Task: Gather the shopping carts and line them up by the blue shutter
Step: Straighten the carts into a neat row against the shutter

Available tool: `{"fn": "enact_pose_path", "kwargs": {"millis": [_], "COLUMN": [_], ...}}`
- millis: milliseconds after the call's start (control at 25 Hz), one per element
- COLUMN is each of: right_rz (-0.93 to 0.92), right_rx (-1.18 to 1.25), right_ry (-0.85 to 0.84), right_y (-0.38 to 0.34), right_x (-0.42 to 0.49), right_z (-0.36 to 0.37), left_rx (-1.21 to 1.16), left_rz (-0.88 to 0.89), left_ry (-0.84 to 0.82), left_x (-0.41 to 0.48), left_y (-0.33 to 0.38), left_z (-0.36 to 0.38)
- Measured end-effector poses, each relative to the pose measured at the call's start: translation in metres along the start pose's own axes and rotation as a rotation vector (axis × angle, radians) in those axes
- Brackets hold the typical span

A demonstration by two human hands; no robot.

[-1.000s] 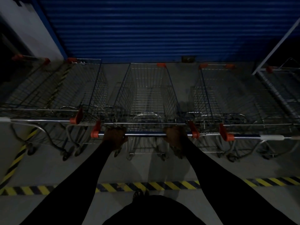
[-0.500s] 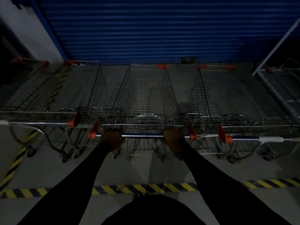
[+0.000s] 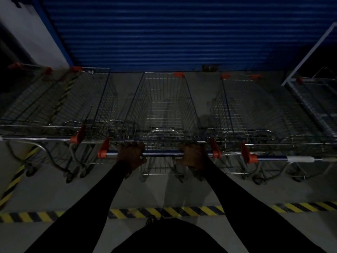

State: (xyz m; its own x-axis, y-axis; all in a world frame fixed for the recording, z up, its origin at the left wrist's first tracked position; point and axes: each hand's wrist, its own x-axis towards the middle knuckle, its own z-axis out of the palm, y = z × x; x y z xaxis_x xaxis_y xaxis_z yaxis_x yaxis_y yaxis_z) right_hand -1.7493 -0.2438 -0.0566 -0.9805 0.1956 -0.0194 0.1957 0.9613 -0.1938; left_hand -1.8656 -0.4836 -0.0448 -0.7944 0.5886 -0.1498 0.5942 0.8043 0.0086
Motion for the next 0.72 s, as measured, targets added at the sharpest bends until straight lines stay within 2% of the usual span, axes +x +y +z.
{"fn": "enact_pose_path", "kwargs": {"millis": [120,240,400,600,720], "right_rz": [-0.021,-0.006,-0.027,-0.043,-0.018], "right_rx": [0.006,-0.091,-0.197,-0.213,-0.318], "right_ry": [-0.029,-0.057,-0.112,0.003,-0.021], "right_y": [0.011,0.025,0.041,0.042,0.04], "right_x": [0.002,0.002,0.003,0.008,0.017], "right_z": [-0.005,-0.004,0.007,0.003,0.004], "left_rx": [0.034,0.044,0.104,0.149,0.175], "left_rz": [0.048,0.131,0.081,0.094,0.083], "left_ry": [0.024,0.101,-0.007,0.009,0.023], "left_x": [0.001,0.003,0.012,0.023,0.032], "left_y": [0.007,0.011,0.02,0.021,0.018], "left_z": [0.0,0.004,0.004,0.006,0.005]}}
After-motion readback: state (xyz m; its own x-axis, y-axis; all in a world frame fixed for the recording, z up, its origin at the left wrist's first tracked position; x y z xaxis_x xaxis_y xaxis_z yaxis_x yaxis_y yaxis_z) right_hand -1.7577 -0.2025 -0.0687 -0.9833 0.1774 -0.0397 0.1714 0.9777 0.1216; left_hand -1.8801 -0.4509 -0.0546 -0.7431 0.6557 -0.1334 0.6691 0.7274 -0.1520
